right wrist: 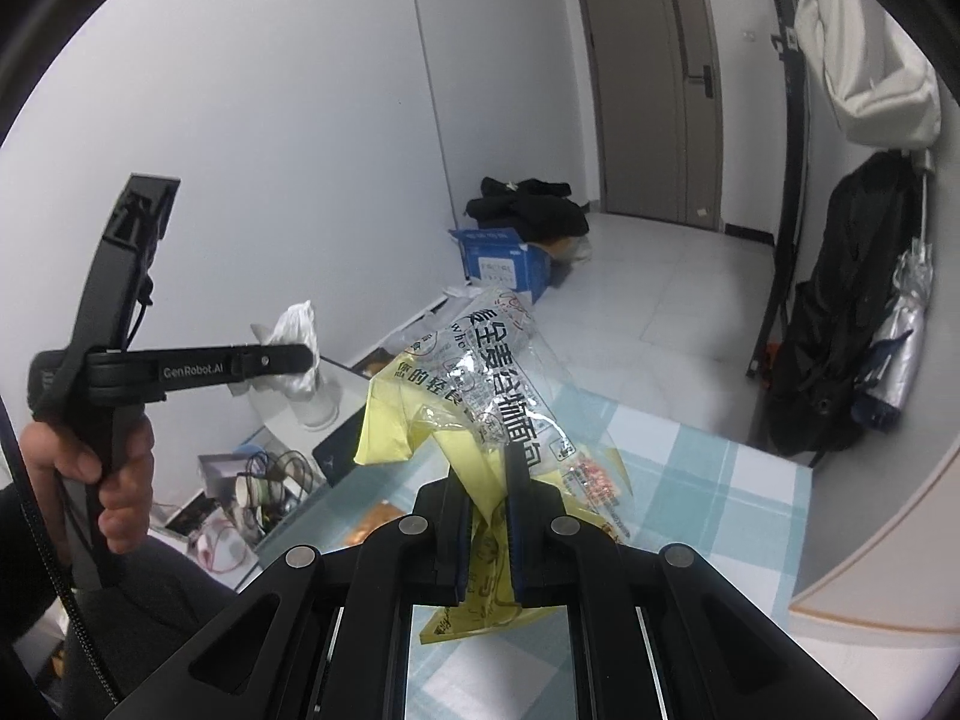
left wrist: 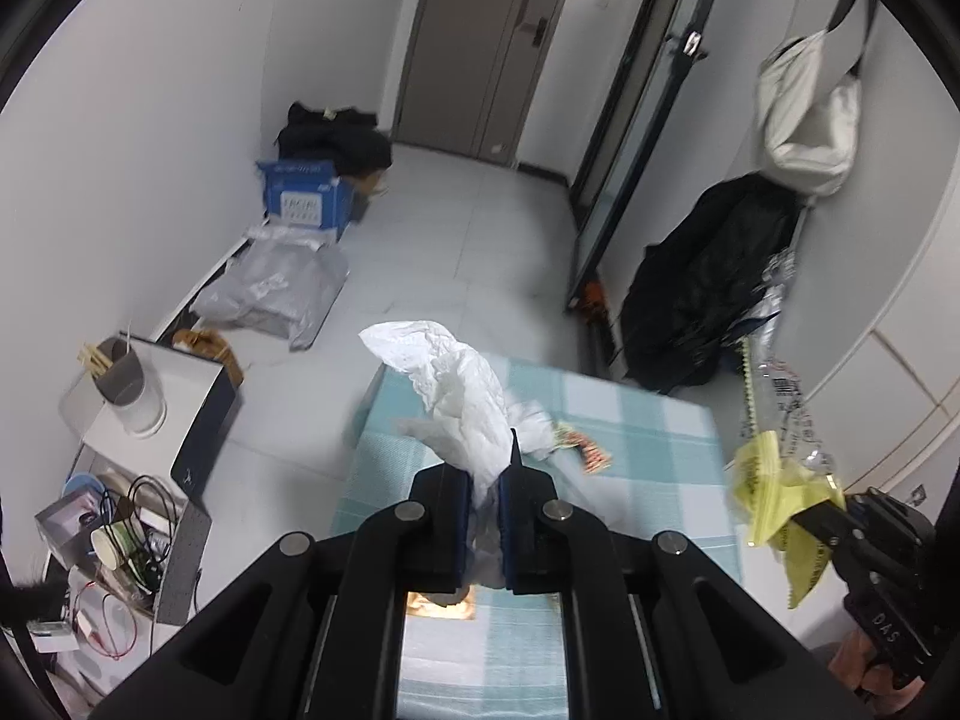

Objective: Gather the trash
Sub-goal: 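Lift the tissue and bread bag off the table with both tools, then lower both tools over the white bin and release tissue and bag, then raise both tools from the bin back over the table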

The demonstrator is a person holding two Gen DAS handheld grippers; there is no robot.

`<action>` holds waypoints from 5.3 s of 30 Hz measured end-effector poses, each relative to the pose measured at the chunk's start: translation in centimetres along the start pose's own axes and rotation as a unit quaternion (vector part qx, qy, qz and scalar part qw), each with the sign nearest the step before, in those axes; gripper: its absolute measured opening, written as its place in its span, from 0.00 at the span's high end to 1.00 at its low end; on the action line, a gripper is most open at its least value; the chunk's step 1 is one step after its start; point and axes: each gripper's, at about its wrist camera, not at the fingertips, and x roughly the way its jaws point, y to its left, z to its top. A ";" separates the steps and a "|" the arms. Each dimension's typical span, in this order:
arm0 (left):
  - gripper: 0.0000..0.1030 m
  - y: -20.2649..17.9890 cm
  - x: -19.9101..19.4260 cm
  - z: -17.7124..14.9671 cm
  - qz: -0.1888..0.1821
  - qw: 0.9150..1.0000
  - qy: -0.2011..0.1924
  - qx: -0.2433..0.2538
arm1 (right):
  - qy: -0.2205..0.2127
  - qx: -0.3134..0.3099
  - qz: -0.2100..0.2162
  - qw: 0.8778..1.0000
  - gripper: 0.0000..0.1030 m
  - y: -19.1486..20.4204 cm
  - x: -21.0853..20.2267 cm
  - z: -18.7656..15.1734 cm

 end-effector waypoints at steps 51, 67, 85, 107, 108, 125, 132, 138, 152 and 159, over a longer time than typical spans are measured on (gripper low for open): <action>0.96 -33.9 -1.7 -10.8 -0.285 0.906 0.096 0.298 | -0.121 0.236 -0.236 0.935 0.91 -17.6 -34.0 -16.3; 0.96 -40.3 9.5 -23.4 -0.217 0.804 0.404 0.379 | -0.017 0.521 -0.169 0.837 0.91 -26.0 -30.7 -34.8; 0.96 -42.1 18.2 -32.4 -0.142 0.688 0.567 0.430 | 0.034 0.638 -0.204 0.741 0.91 -25.9 -24.1 -42.8; 0.50 -41.0 22.3 -34.5 -0.174 0.657 0.637 0.363 | 0.084 0.642 -0.240 0.723 0.60 -25.5 -21.7 -43.7; 0.49 -40.9 22.4 -34.6 -0.175 0.656 0.638 0.363 | 0.083 0.640 -0.241 0.725 0.59 -25.4 -21.8 -43.6; 0.34 -43.7 16.6 -22.2 -0.197 0.781 0.468 0.364 | 0.016 0.595 -0.276 0.755 0.43 -24.5 -25.9 -38.7; 0.34 -40.8 9.8 -14.9 -0.217 0.851 0.362 0.313 | -0.053 0.539 -0.293 0.788 0.30 -22.9 -29.4 -33.3; 0.34 -36.7 4.4 -9.3 -0.190 0.906 0.253 0.279 | -0.114 0.469 -0.306 0.820 0.17 -20.3 -31.8 -27.4; 0.21 -22.6 -3.8 -0.6 -0.116 0.980 0.048 0.157 | -0.153 0.295 -0.233 0.914 0.08 -13.3 -28.7 -12.8; 0.12 -15.6 -4.7 1.4 -0.089 0.993 0.002 0.081 | -0.152 0.235 -0.190 0.941 0.07 -9.4 -24.3 -7.8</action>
